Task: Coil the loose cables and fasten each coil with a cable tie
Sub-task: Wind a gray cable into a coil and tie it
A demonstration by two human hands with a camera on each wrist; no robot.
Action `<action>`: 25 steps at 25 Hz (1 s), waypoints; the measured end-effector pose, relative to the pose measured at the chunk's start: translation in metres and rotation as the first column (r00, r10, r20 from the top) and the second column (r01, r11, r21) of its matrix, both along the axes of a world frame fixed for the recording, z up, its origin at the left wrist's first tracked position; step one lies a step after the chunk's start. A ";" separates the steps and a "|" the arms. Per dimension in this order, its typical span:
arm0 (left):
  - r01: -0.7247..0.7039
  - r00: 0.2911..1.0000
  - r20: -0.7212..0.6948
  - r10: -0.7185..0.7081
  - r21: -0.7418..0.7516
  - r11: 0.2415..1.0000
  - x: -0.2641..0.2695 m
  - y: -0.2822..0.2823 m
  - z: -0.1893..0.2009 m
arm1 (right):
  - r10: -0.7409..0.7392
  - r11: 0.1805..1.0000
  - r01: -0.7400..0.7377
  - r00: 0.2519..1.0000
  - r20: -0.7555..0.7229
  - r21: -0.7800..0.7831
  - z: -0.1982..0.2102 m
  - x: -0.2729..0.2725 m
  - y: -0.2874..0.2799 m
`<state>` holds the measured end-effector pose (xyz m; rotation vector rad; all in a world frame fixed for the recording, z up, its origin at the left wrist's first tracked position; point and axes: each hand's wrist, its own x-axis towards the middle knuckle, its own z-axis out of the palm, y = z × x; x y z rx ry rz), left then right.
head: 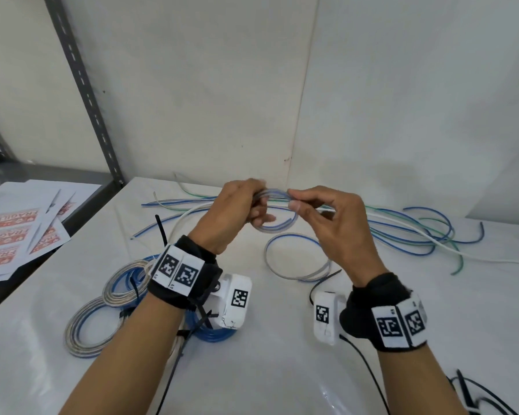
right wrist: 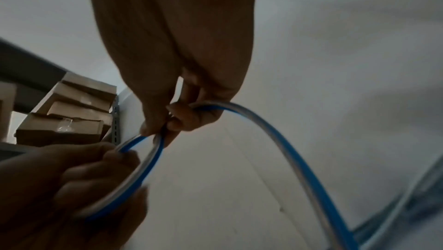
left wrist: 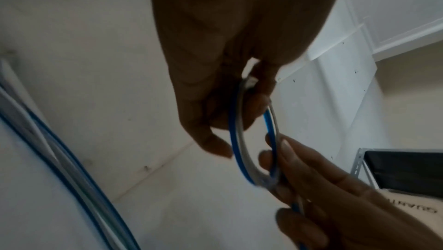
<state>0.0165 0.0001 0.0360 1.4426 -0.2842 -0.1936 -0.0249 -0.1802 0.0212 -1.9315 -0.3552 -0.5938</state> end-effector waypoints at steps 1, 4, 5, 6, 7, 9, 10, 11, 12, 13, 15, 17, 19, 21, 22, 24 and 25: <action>0.066 0.998 0.004 -0.067 0.112 0.991 -0.001 0.002 -0.001 | 0.032 0.997 -0.032 1.000 -0.001 -0.068 0.001 0.000 -0.002; 0.155 0.984 0.043 -0.172 0.265 0.952 -0.008 -0.003 -0.005 | 0.084 0.981 -0.079 0.996 0.020 -0.177 0.000 0.001 -0.002; 0.134 0.986 0.065 -0.154 0.242 0.961 -0.008 -0.004 -0.006 | 0.077 0.985 -0.071 0.997 0.030 -0.157 0.000 0.001 -0.001; 0.101 0.989 0.084 -0.119 0.189 0.977 -0.006 -0.003 -0.006 | 0.054 0.993 -0.049 0.998 0.041 -0.104 -0.001 0.001 0.000; 0.063 0.993 0.094 -0.073 0.110 0.992 -0.004 -0.002 -0.005 | 0.014 1.000 -0.013 0.999 0.045 -0.025 -0.002 0.001 0.000; -0.002 0.995 0.096 0.009 -0.073 0.997 0.001 0.002 -0.003 | -0.059 0.986 0.052 0.997 0.044 0.156 -0.002 0.001 0.003; -0.022 0.995 0.095 0.037 -0.156 0.987 0.003 0.004 -0.001 | -0.064 0.972 0.053 0.997 0.041 0.228 -0.003 0.001 0.008; -0.034 0.994 0.091 0.056 -0.224 0.974 0.003 0.005 0.000 | -0.051 0.958 0.039 0.998 0.036 0.283 -0.005 0.001 0.015; -0.046 0.994 0.081 0.070 -0.276 0.960 0.003 0.004 0.002 | -0.035 0.943 0.023 0.999 0.030 0.331 -0.008 0.001 0.023; -0.060 0.994 0.068 0.085 -0.316 0.947 0.001 0.003 0.003 | -0.019 0.925 0.009 1.000 0.023 0.379 -0.011 0.000 0.032; -0.087 0.993 0.037 0.109 -0.376 0.923 -0.001 -0.002 0.002 | 0.003 0.878 -0.001 1.000 -0.003 0.478 -0.016 -0.001 0.047; -0.092 0.995 0.003 0.103 -0.421 0.903 -0.001 -0.005 0.000 | 0.007 0.841 0.000 1.000 -0.012 0.541 -0.016 -0.001 0.052; -0.075 0.997 -0.039 0.065 -0.418 0.905 0.002 -0.006 -0.002 | -0.002 0.849 -0.002 1.000 0.006 0.528 -0.013 0.001 0.044; -0.031 0.996 -0.091 0.000 -0.332 0.943 0.006 -0.003 -0.004 | 0.002 0.917 -0.008 1.000 0.015 0.399 -0.008 0.002 0.029; 0.006 0.996 -0.088 -0.028 -0.244 0.970 0.007 0.000 -0.005 | 0.008 0.957 -0.011 1.000 0.014 0.291 -0.007 0.003 0.020; 0.077 0.997 -0.002 -0.077 0.027 0.997 0.007 0.003 -0.009 | 0.008 0.998 -0.008 1.000 0.002 0.067 -0.007 0.005 0.008; 0.105 0.993 0.039 -0.113 0.164 0.981 0.005 0.004 -0.010 | 0.000 1.000 0.000 1.000 0.000 -0.013 -0.008 0.005 0.005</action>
